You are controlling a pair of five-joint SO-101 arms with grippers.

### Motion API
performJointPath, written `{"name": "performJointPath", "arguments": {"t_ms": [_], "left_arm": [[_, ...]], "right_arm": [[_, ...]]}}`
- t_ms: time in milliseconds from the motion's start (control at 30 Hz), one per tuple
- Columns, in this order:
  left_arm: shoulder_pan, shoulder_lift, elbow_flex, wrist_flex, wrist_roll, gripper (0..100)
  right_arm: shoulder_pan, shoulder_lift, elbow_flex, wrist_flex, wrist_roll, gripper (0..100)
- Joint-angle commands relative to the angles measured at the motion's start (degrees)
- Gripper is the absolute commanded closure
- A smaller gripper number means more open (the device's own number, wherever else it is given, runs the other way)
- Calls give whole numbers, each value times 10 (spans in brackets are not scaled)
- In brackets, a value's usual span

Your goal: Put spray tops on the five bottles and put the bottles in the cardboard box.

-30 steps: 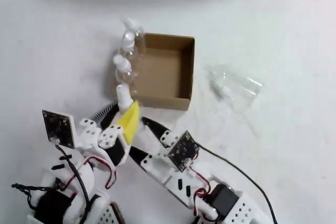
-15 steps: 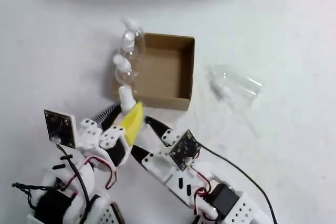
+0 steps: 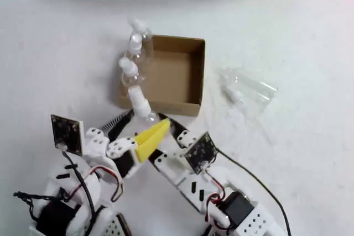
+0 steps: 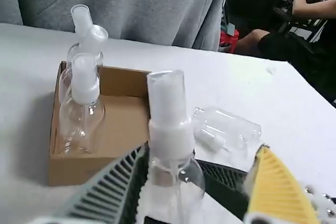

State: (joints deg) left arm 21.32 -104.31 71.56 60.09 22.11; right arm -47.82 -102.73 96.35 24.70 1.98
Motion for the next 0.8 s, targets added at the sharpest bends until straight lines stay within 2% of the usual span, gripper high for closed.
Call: {"name": "performJointPath", "arguments": {"t_ms": [0,500,600,700,767], "left_arm": [[12,0,-35,4,-7,699],[7,0,-91,0,-4,699],[-41,0,-84,-21,-3,699],[-119,1,-42,-86,1,699],[-167,3,-11,-132,28,699]], "right_arm": [[9,-7,4,-16,0,984],[10,-7,4,-16,0,984],[10,-7,4,-16,0,984],[10,-7,4,-16,0,984],[10,-7,4,-16,0,984]]}}
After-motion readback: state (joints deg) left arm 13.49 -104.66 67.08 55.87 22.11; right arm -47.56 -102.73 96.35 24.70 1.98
